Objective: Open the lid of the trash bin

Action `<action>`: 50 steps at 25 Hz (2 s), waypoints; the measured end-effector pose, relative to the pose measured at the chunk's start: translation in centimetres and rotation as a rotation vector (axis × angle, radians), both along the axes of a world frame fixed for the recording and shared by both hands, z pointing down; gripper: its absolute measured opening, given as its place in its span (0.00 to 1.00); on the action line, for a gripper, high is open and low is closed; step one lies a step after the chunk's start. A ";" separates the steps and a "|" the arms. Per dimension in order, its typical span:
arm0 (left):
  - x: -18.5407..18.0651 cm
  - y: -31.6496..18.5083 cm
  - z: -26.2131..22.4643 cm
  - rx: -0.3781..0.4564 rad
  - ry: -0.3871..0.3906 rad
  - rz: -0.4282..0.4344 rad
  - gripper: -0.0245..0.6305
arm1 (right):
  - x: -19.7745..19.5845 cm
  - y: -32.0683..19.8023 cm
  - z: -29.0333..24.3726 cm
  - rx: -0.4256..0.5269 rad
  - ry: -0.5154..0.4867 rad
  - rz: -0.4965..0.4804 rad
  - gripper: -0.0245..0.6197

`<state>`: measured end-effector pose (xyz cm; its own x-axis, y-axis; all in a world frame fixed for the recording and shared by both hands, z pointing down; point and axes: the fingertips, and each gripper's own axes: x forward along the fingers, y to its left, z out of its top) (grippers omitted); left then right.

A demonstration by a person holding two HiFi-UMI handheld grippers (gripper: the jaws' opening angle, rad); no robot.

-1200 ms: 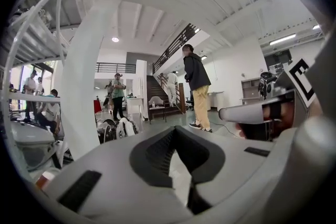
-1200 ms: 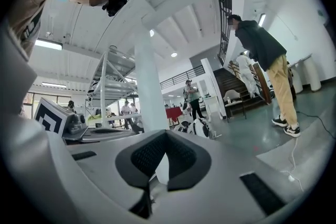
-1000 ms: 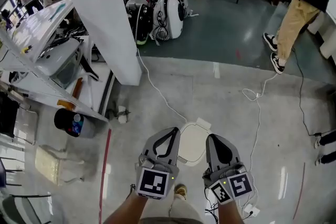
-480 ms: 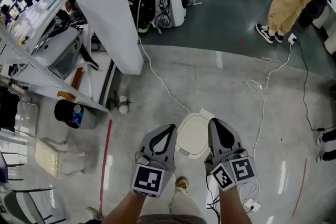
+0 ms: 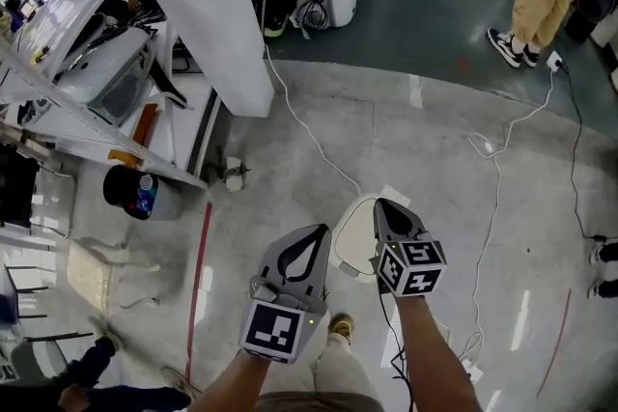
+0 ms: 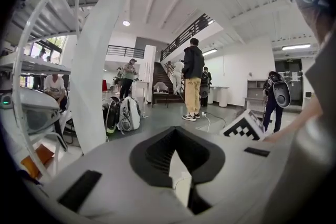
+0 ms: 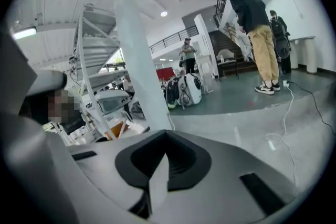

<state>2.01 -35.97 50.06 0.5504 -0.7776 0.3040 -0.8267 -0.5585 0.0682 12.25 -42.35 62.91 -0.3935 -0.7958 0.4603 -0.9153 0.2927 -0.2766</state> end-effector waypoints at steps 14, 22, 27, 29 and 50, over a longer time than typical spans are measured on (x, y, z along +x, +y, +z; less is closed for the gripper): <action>-1.8 0.5 6.5 -0.078 -0.014 -0.010 0.02 | -2.6 6.9 20.5 -0.429 0.099 -0.040 0.09; -1.4 1.6 9.6 -0.113 -0.012 -0.007 0.02 | -3.2 13.2 27.6 -0.619 0.114 -0.061 0.09; -2.0 2.3 11.0 -0.138 -0.015 -0.013 0.02 | -4.0 15.9 29.8 -0.675 0.110 -0.054 0.09; -2.3 2.4 11.4 -0.141 -0.020 -0.014 0.02 | -4.1 16.3 30.3 -0.681 0.112 -0.052 0.09; -3.4 3.6 13.5 -0.167 -0.040 -0.038 0.02 | -2.9 17.6 33.0 -0.702 0.171 -0.032 0.09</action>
